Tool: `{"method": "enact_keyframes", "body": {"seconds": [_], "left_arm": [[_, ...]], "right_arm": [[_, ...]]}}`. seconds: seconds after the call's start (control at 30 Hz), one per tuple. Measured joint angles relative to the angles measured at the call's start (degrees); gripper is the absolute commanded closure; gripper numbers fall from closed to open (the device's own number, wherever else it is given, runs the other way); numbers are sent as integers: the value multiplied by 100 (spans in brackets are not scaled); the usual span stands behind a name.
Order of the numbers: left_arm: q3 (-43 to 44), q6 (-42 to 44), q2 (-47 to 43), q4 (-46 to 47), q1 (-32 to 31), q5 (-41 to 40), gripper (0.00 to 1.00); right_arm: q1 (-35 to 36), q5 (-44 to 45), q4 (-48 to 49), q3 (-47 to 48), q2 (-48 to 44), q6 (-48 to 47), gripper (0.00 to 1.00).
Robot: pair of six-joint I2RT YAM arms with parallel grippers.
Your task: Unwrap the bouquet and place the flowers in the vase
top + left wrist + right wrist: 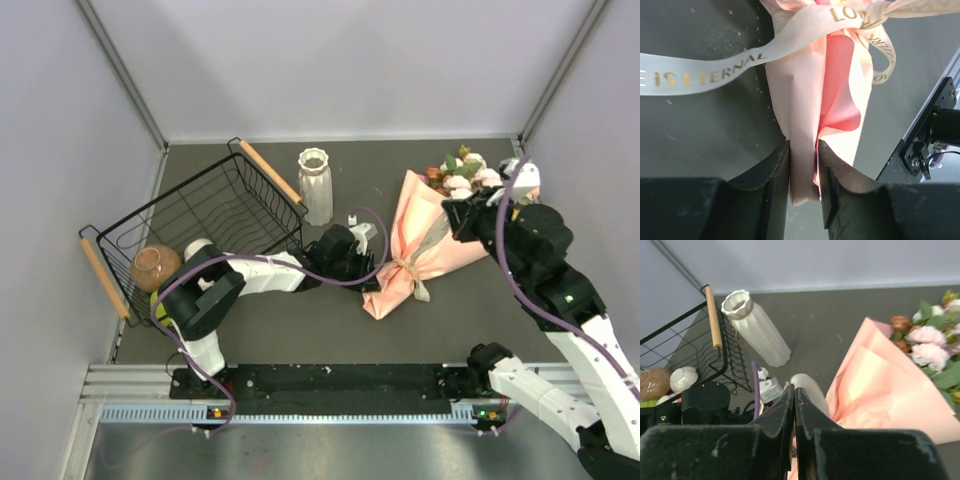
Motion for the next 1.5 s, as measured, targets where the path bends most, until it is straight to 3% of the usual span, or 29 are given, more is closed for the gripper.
{"method": "enact_keyframes", "body": {"seconds": [0.2,0.37,0.47,0.5,0.53,0.73,0.9,1.1,1.4,1.5], "left_arm": [[-15,122,-490,-411,2,48,38],[-15,177,-1088,-490,2,131,37],[-15,238,-1397,-529,2,118,38],[-15,271,-1508,-560,2,103,38],[-15,304,-1598,-581,2,98,38],[-11,588,-1965,-949,17,-72,36],[55,693,-1971,-1062,11,-190,34],[160,691,-1943,-1088,11,-175,31],[494,678,-1646,-1134,11,-28,35],[584,680,-1554,-1141,11,-13,38]], "right_arm": [[0,-627,286,-850,516,450,89],[9,-1351,243,-1443,660,645,82],[13,-1906,339,-1738,649,780,63],[13,-2111,365,-1893,658,861,41],[13,-2267,385,-2035,669,925,32],[15,-2876,92,-2511,925,1191,7],[-2,-2269,-470,-2192,739,1154,6],[-173,-2098,-503,-1545,754,1025,12],[-184,-2068,-662,-1998,225,1241,14],[-278,-1808,-841,-2190,203,1399,27]]}}
